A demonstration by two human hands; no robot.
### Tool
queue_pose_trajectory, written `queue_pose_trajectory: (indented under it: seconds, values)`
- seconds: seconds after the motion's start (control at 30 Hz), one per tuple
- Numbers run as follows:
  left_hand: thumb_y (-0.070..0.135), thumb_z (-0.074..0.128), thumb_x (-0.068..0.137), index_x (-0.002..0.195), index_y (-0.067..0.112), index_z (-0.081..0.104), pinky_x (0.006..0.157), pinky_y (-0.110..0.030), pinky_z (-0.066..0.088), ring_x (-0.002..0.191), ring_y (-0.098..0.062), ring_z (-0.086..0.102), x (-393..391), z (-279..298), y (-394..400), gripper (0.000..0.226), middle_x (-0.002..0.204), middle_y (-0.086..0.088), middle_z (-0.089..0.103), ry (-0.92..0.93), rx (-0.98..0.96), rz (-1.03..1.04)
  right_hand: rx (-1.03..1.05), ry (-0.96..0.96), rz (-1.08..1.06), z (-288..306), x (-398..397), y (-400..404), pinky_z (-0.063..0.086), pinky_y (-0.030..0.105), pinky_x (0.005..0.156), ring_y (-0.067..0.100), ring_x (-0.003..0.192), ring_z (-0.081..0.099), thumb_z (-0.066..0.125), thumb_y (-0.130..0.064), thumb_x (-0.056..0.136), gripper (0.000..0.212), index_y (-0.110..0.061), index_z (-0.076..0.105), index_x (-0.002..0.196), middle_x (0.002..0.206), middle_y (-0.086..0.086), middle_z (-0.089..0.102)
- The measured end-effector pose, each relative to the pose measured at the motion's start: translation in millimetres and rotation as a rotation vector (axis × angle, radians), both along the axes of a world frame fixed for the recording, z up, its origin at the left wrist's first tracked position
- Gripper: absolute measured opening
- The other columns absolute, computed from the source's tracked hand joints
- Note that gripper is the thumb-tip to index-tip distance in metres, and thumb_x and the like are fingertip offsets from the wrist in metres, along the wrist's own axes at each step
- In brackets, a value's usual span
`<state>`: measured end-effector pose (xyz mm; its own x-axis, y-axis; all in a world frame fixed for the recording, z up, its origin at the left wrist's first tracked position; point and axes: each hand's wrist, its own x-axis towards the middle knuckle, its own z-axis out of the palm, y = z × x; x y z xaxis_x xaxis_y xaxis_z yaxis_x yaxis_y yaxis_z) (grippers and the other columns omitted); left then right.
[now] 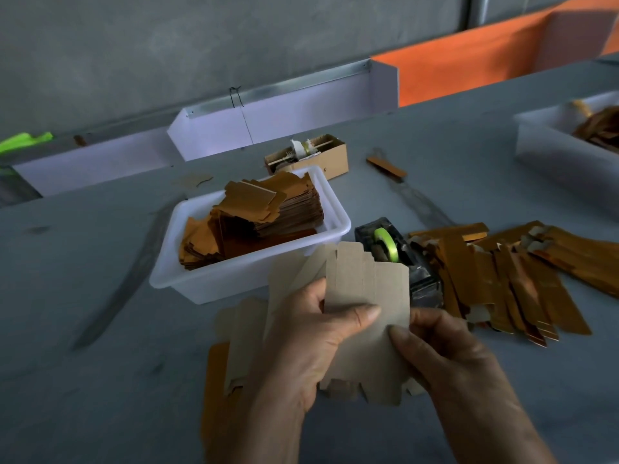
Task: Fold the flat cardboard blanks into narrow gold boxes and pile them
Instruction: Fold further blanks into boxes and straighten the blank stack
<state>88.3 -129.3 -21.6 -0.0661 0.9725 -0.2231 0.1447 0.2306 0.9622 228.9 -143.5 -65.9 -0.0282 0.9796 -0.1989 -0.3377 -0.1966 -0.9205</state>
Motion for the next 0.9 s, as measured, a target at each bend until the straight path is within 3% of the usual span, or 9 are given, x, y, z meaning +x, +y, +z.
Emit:
queue_pose_trajectory:
  seconds: [0.17,0.33,0.43,0.53,0.63,0.7,0.8,0.9]
  values:
    - [0.023,0.08,0.073,0.098,0.032,0.065,0.073,-0.028,0.056,0.083,-0.006,0.069,3.4,-2.6,-0.4,0.031,0.09,0.012,0.073,0.1,0.054,0.062,0.033,0.029,0.02,-1.4,-0.6,0.2,0.047,0.019,0.049,0.005,0.057,0.057,0.065,-0.02,0.061,0.009,-0.02,0.071,0.068,0.062,-0.003,0.064]
    - [0.023,0.079,0.075,0.103,0.03,0.065,0.075,-0.026,0.054,0.084,-0.005,0.068,7.0,-2.2,0.4,0.032,0.09,0.011,0.073,0.093,0.077,0.089,0.104,-0.034,-0.015,0.2,-1.2,3.3,0.046,0.024,0.058,0.006,0.062,0.057,0.064,-0.025,0.062,0.012,-0.025,0.071,0.072,0.066,-0.003,0.066]
    - [0.02,0.076,0.078,0.097,0.03,0.066,0.07,-0.02,0.053,0.08,-0.001,0.068,7.3,-2.0,1.0,0.023,0.087,0.014,0.074,0.056,0.084,0.084,0.137,-0.103,-0.021,1.4,0.2,3.3,0.047,0.018,0.052,0.003,0.06,0.056,0.066,-0.023,0.068,0.009,-0.027,0.071,0.074,0.067,-0.005,0.066]
    - [0.019,0.075,0.079,0.096,0.029,0.067,0.069,-0.018,0.053,0.079,-0.001,0.068,7.6,-3.6,1.2,0.021,0.086,0.013,0.074,0.049,0.078,0.101,0.19,-0.227,-0.056,0.6,0.5,1.8,0.045,0.015,0.049,0.0,0.057,0.055,0.069,-0.012,0.076,0.02,-0.032,0.068,0.078,0.065,-0.008,0.064]
    - [0.02,0.077,0.077,0.092,0.028,0.069,0.057,-0.009,0.048,0.074,0.0,0.067,13.0,-5.9,1.2,0.019,0.082,0.012,0.074,0.083,0.103,0.163,0.275,-0.466,-0.135,1.4,-1.4,-3.6,0.047,0.019,0.05,0.005,0.062,0.058,0.072,-0.018,0.076,0.024,-0.037,0.059,0.083,0.075,-0.011,0.063]
    - [0.02,0.077,0.077,0.083,0.028,0.069,0.053,-0.011,0.048,0.069,-0.001,0.068,18.1,-7.2,1.2,0.012,0.076,0.012,0.073,0.096,0.128,0.192,0.354,-0.533,-0.154,4.1,-4.5,-7.2,0.047,0.014,0.049,0.006,0.061,0.058,0.072,-0.018,0.075,0.027,-0.036,0.055,0.085,0.077,-0.013,0.061]
    - [0.016,0.071,0.081,0.076,0.025,0.07,0.049,-0.014,0.049,0.063,-0.005,0.067,25.0,-5.9,-1.0,0.01,0.071,0.006,0.072,0.093,0.124,0.181,0.426,-0.474,-0.09,11.9,-10.6,-10.0,0.045,0.012,0.047,0.008,0.054,0.059,0.069,-0.025,0.077,0.023,-0.033,0.052,0.09,0.077,-0.009,0.061]
    - [0.017,0.063,0.088,0.08,0.025,0.071,0.06,-0.028,0.058,0.072,-0.017,0.07,23.5,-2.8,-2.8,0.014,0.076,-0.003,0.072,0.037,0.081,0.084,0.434,-0.425,-0.03,18.1,-10.9,-10.1,0.049,0.015,0.05,0.009,0.055,0.062,0.054,-0.039,0.077,0.019,-0.032,0.053,0.094,0.077,-0.007,0.064]
